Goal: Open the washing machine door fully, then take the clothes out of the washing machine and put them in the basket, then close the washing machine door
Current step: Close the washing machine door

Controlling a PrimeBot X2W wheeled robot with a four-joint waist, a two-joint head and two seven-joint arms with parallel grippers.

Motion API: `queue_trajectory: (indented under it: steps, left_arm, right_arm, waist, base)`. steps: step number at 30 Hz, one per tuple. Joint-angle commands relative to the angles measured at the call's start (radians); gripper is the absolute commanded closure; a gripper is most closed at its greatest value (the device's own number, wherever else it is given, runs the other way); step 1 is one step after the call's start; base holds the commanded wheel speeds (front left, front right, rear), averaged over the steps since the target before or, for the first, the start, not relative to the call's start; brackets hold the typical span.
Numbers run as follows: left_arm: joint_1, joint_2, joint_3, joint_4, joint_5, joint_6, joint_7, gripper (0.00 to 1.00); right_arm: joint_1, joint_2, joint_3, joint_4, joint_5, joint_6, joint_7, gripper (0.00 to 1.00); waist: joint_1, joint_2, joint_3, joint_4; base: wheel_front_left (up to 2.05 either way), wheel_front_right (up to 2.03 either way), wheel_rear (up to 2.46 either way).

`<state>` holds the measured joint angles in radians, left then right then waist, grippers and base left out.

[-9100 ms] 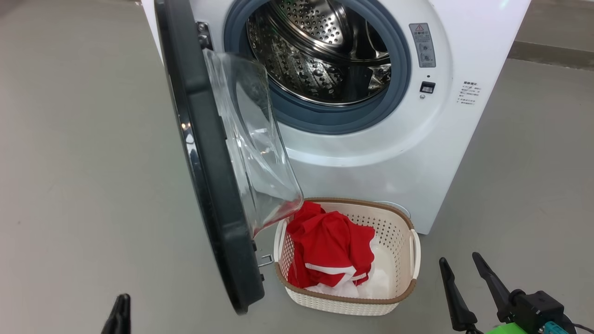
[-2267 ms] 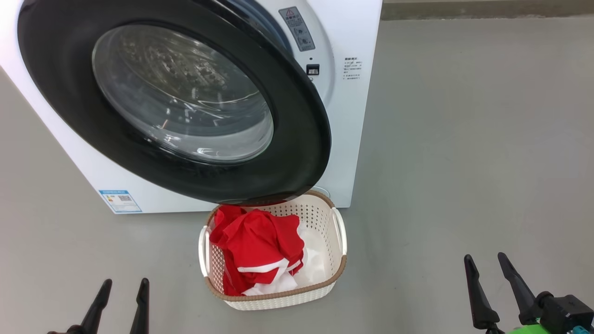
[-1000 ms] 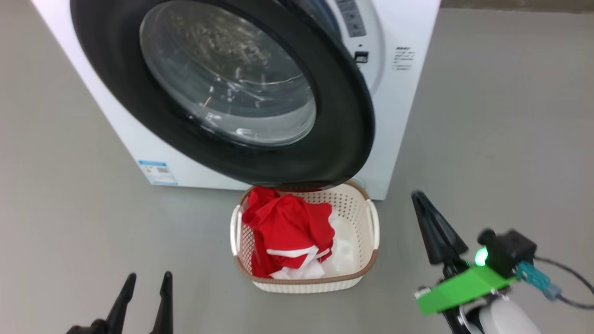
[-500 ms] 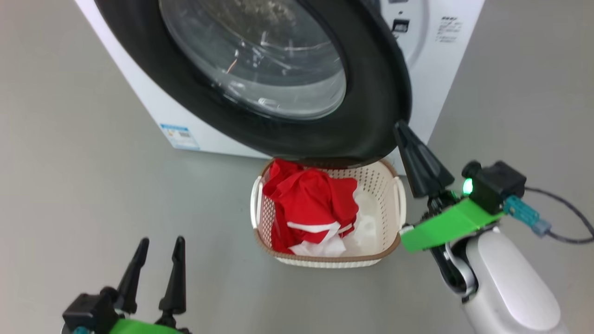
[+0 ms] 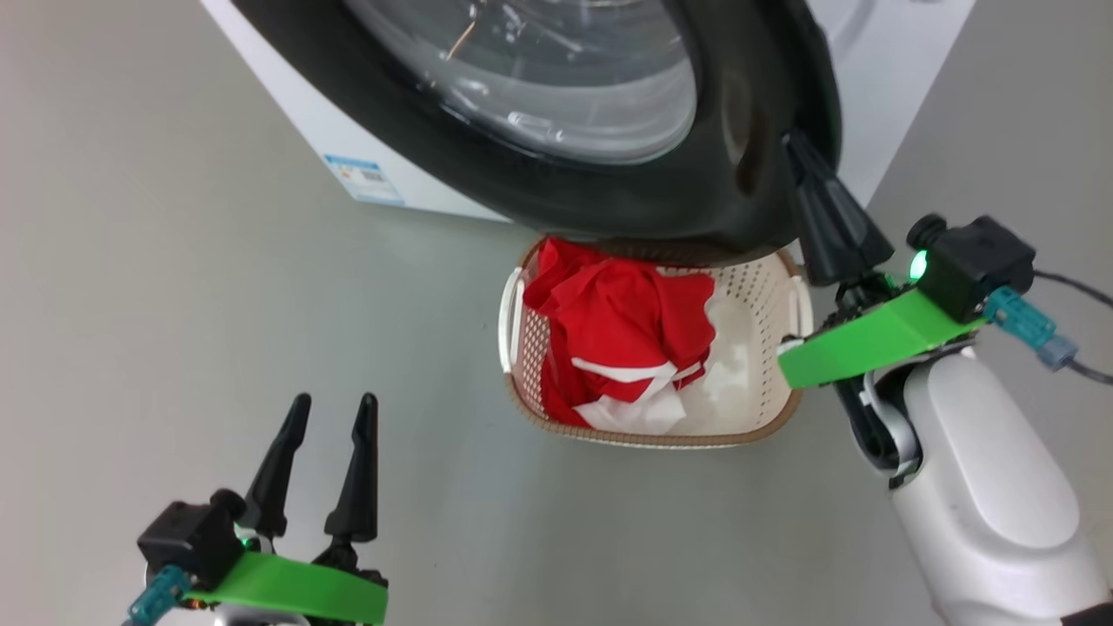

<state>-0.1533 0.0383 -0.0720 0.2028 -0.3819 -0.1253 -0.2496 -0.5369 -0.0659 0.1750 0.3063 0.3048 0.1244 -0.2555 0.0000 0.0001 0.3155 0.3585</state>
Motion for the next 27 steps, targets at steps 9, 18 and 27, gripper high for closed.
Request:
queue_trajectory:
  steps: [9,18,27]
  left_arm:
    - [-0.060,0.012,0.010,-0.023,-0.036,-0.005,-0.012,0.00]
    - [-0.099,0.012,-0.017,-0.027,-0.070,-0.005,-0.012,0.00]
    - [-0.121,0.012,-0.028,-0.032,-0.098,-0.005,-0.012,0.00]
  right_arm:
    - [-0.080,0.015,-0.028,-0.031,-0.017,0.006,-0.006,1.00]
    - [-0.145,0.009,-0.091,-0.043,-0.029,0.006,-0.006,1.00]
    - [-0.210,0.006,-0.135,-0.057,-0.027,0.006,-0.006,1.00]
  waist:
    - [0.0000,-0.0001,0.075,0.032]
    - [0.0000,-0.0001,0.132,0.057]
    - [0.0000,-0.0001,0.181,0.070]
  base:
    - [0.00,0.00,0.00]
    - [0.00,0.00,0.00]
    - [0.00,0.00,0.00]
